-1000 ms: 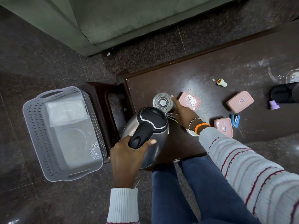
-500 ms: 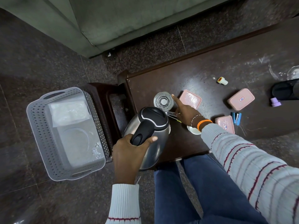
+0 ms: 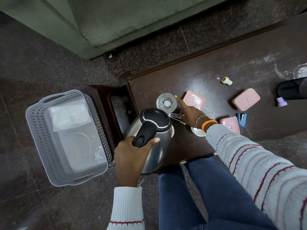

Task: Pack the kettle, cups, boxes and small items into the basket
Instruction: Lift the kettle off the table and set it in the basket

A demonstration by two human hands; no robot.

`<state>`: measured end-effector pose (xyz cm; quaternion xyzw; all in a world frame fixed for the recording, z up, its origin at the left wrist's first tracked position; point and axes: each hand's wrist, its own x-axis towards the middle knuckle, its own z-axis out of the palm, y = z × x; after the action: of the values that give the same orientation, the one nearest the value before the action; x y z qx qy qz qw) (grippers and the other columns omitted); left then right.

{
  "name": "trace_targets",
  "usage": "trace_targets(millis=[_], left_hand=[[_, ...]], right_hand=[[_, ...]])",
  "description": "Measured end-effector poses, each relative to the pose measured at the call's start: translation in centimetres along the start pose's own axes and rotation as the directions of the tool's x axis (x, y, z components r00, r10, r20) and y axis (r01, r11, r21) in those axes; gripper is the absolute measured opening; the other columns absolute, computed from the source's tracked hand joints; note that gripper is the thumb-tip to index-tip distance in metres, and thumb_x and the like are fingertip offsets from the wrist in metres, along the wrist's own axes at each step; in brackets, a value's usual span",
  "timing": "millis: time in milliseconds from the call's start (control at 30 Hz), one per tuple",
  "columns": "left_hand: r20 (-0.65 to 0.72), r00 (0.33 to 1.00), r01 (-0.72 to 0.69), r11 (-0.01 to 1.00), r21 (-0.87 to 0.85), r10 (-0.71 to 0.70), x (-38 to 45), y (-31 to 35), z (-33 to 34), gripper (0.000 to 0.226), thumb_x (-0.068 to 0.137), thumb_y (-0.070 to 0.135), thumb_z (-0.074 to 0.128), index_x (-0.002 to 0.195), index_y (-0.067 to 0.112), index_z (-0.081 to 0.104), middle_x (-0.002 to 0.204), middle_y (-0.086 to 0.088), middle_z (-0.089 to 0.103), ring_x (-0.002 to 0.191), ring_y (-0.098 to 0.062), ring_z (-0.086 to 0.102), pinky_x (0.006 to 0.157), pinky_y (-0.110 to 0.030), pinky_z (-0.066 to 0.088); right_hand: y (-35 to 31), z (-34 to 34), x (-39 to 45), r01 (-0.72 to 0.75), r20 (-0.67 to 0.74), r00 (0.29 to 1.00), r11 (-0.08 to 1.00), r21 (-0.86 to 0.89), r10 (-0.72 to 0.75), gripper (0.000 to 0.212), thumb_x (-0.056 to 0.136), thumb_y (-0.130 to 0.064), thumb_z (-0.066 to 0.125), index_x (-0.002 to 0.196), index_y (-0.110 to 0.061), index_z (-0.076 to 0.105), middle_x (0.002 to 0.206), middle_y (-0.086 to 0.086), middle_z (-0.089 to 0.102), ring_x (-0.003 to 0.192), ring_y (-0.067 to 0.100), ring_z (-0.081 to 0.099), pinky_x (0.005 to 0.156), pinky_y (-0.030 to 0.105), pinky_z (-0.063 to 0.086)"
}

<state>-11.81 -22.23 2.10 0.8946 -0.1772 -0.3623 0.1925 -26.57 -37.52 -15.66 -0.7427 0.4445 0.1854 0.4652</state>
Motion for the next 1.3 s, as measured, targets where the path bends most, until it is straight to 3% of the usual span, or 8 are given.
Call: trace_targets(millis=[333, 467, 733, 1000, 1200, 1300], left_hand=[[0.015, 1.000, 0.020, 1.000, -0.002, -0.019, -0.15, 0.12, 0.14, 0.053, 0.054, 0.057, 0.079, 0.038, 0.023, 0.042, 0.033, 0.017, 0.044, 0.038, 0.003, 0.044, 0.047, -0.021, 0.027], [0.034, 0.999, 0.018, 1.000, 0.007, -0.018, -0.15, 0.31, 0.23, 0.035, 0.053, 0.061, 0.077, 0.042, 0.040, 0.051, 0.033, 0.018, 0.043, 0.037, 0.004, 0.043, 0.046, -0.021, 0.026], [0.011, 1.000, 0.028, 1.000, -0.005, -0.028, -0.32, 0.34, 0.35, 0.032, 0.052, 0.063, 0.075, 0.045, 0.042, 0.052, 0.034, 0.019, 0.045, 0.039, 0.004, 0.046, 0.046, -0.019, 0.026], [-0.010, 0.999, 0.044, 0.999, -0.015, -0.044, -0.27, -0.18, 0.57, 0.043, 0.048, 0.066, 0.074, 0.043, 0.031, 0.051, 0.035, 0.014, 0.045, 0.037, -0.007, 0.036, 0.047, -0.021, 0.027], [0.001, 0.998, 0.066, 0.997, -0.025, -0.066, -0.22, -0.41, 0.61, 0.039, 0.045, 0.069, 0.073, 0.045, 0.034, 0.054, 0.035, 0.016, 0.048, 0.043, -0.012, 0.045, 0.051, -0.022, 0.033], [0.011, 0.998, 0.066, 0.997, -0.027, -0.066, -0.27, -0.31, 0.61, 0.037, 0.047, 0.067, 0.074, 0.044, 0.036, 0.054, 0.035, 0.017, 0.047, 0.038, -0.006, 0.043, 0.048, -0.021, 0.031]], right_hand=[[0.34, -0.01, 0.19, 0.015, 0.004, 1.000, 1.000, -0.002, -0.015, 0.083, 0.085, -0.004, 0.049, 0.146, -0.031, 0.000, 0.100, 0.023, 0.068, 0.087, 0.039, 0.064, 0.085, 0.046, 0.053], [0.69, -0.07, 0.33, 0.012, 0.004, 1.000, 1.000, -0.001, -0.012, 0.083, 0.084, -0.005, 0.048, 0.145, -0.036, 0.002, 0.099, 0.023, 0.069, 0.090, 0.040, 0.064, 0.087, 0.048, 0.052], [0.93, -0.42, 0.40, 0.028, 0.003, 1.000, 1.000, -0.014, -0.028, 0.079, 0.086, -0.006, 0.047, 0.145, -0.036, 0.004, 0.097, 0.024, 0.068, 0.088, 0.040, 0.064, 0.086, 0.048, 0.052], [0.89, -0.41, 0.40, 0.038, -0.011, 0.999, 0.999, -0.022, -0.038, 0.076, 0.088, -0.006, 0.046, 0.146, -0.034, 0.006, 0.097, 0.026, 0.066, 0.086, 0.040, 0.063, 0.086, 0.046, 0.053], [0.89, -0.34, 0.35, 0.035, -0.012, 0.999, 0.999, -0.018, -0.035, 0.077, 0.087, -0.006, 0.047, 0.146, -0.034, 0.006, 0.096, 0.027, 0.066, 0.086, 0.040, 0.063, 0.085, 0.047, 0.052], [0.83, -0.40, 0.23, 0.038, -0.013, 0.999, 0.999, -0.011, -0.039, 0.078, 0.086, -0.005, 0.048, 0.146, -0.033, 0.007, 0.097, 0.025, 0.067, 0.087, 0.040, 0.063, 0.086, 0.046, 0.052]])
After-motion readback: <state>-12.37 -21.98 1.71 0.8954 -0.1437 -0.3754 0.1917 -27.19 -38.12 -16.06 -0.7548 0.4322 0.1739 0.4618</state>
